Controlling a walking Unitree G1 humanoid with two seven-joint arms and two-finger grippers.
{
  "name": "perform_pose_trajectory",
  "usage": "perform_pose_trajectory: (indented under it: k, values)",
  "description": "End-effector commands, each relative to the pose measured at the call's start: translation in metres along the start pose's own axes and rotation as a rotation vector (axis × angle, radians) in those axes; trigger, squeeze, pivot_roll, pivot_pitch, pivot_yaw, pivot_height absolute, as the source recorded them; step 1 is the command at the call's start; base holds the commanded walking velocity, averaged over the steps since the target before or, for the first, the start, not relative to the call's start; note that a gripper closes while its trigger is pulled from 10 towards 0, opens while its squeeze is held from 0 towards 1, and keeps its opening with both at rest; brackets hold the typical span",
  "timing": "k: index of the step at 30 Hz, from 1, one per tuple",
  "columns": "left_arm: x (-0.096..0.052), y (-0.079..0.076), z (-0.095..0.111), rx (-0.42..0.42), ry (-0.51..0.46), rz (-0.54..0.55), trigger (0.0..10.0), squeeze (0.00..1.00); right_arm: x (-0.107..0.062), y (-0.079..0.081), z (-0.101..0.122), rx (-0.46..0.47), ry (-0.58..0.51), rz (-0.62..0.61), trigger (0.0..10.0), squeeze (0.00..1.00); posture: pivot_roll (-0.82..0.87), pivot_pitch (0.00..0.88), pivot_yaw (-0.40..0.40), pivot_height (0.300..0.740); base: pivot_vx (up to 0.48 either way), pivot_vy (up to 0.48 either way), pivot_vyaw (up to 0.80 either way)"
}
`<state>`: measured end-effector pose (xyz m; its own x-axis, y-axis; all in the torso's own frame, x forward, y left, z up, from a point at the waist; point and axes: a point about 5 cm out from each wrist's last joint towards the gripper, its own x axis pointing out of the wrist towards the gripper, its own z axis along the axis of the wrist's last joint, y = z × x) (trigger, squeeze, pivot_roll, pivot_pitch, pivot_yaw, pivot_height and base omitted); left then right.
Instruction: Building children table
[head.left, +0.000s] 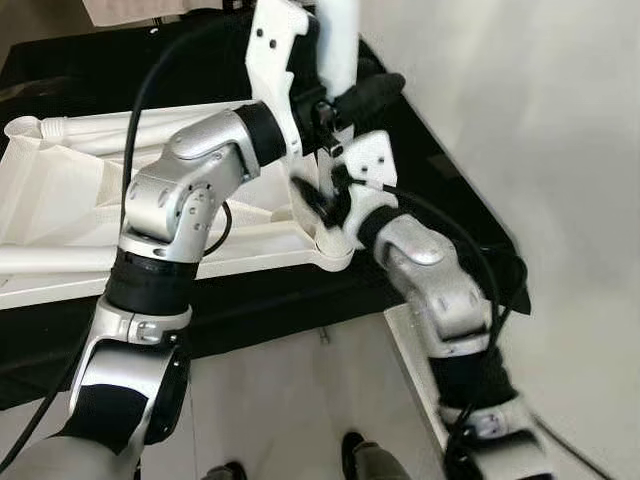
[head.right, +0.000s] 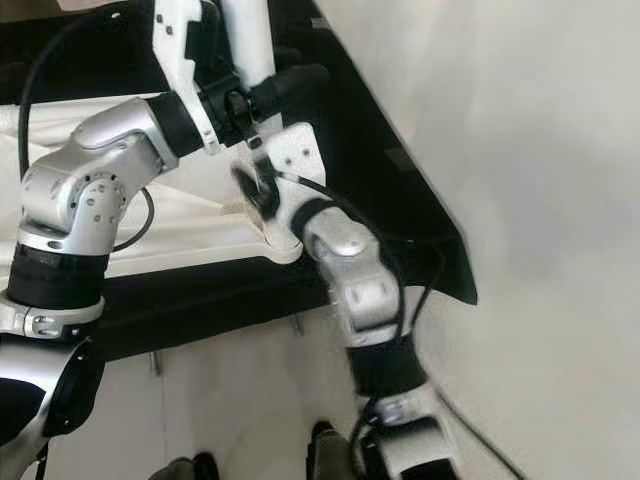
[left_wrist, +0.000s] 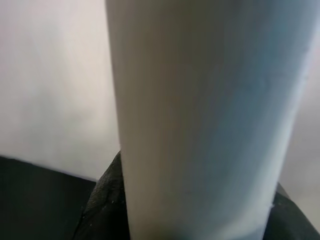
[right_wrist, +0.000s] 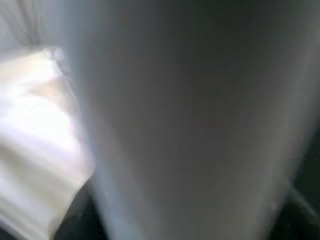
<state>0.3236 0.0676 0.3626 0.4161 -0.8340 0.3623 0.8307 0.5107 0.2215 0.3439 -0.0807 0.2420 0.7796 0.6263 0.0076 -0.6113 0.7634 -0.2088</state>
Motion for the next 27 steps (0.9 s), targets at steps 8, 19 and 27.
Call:
perform_pose_trajectory:
  k: [8, 19, 27]
  values:
    - [0.006, -0.011, -0.007, -0.02, 0.031, -0.062, 0.0, 0.0, 0.006, 0.004, 0.012, -0.013, -0.048, 0.113, 10.0, 1.0, -0.29, 0.251, -0.027, 0.74, 0.0, 0.0, 0.0]
    - [0.014, -0.025, -0.013, -0.026, 0.044, -0.147, 0.0, 0.0, 0.01, -0.022, 0.04, -0.095, -0.039, 0.708, 0.0, 0.0, -0.29, 0.267, -0.009, 0.74, 0.0, 0.0, 0.0]
    - [0.017, -0.026, -0.011, -0.017, 0.044, -0.173, 0.0, 0.0, 0.011, -0.02, 0.038, -0.107, -0.017, 0.772, 0.0, 0.0, -0.29, 0.264, -0.001, 0.74, 0.0, 0.0, 0.0]
